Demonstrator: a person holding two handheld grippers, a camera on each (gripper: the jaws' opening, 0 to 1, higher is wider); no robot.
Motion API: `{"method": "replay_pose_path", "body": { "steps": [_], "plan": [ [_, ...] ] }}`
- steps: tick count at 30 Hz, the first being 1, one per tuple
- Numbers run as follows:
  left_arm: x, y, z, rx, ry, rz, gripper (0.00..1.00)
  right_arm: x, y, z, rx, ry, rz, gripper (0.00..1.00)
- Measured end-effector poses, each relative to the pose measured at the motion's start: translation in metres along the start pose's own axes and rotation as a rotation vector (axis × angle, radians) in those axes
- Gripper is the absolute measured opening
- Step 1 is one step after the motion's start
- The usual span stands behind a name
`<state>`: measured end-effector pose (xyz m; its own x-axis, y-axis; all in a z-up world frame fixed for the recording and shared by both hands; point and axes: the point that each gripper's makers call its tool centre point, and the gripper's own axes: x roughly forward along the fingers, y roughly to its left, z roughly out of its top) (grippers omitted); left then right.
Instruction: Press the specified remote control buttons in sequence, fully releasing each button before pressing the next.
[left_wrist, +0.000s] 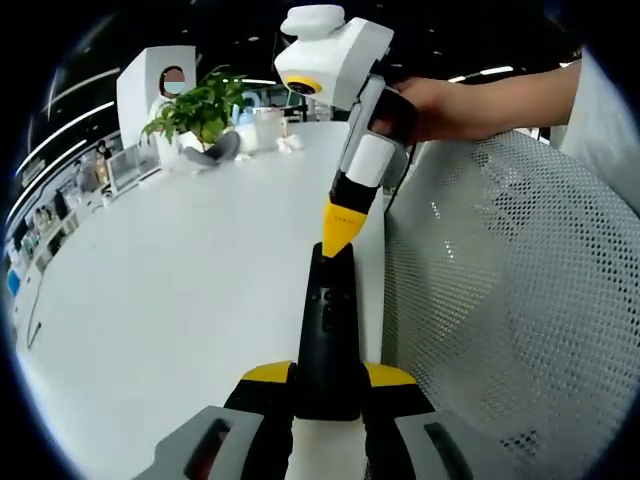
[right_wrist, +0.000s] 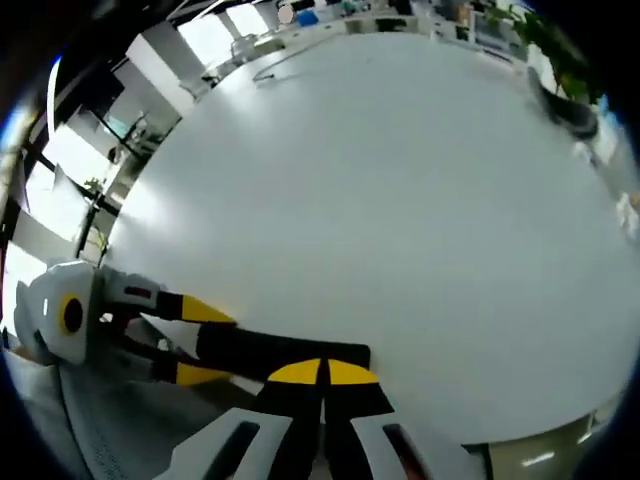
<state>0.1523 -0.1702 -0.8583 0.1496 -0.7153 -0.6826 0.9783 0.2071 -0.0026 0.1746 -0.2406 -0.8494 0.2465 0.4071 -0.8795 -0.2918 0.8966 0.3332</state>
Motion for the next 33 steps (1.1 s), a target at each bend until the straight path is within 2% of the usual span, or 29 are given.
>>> {"method": "replay_pose_path", "body": {
  "steps": [6, 9, 12, 18, 21, 28, 33],
  "plan": [
    [0.0005, -0.0001, 0.0000, 0.002, -0.002, -0.001, 0.25, 0.0008, 0.0066, 0.0015, -0.026, -0.008, 0.026, 0.00],
    [0.0005, -0.0002, -0.0001, 0.002, -0.002, -0.001, 0.25, 0.0017, 0.0034, 0.0005, -0.046, 0.000, -0.001, 0.00],
    [0.0005, -0.0001, -0.0002, 0.001, -0.002, -0.001, 0.25, 0.0038, 0.0066, -0.0013, -0.042, 0.012, 0.018, 0.00],
    [0.0006, -0.0001, -0.0005, 0.003, -0.003, -0.003, 0.25, 0.0041, 0.0067, -0.0016, -0.064, 0.018, 0.002, 0.00],
    [0.0007, -0.0001, -0.0004, 0.003, -0.004, -0.002, 0.25, 0.0046, 0.0049, -0.0013, -0.045, 0.017, 0.011, 0.00],
    [0.0006, -0.0004, -0.0001, 0.006, -0.004, -0.004, 0.25, 0.0034, 0.0029, -0.0008, 0.061, 0.005, 0.063, 0.00],
    [0.0007, -0.0004, 0.0002, 0.009, -0.003, -0.008, 0.25, 0.0045, 0.0030, 0.0002, 0.085, 0.007, 0.068, 0.00]
  ]
}}
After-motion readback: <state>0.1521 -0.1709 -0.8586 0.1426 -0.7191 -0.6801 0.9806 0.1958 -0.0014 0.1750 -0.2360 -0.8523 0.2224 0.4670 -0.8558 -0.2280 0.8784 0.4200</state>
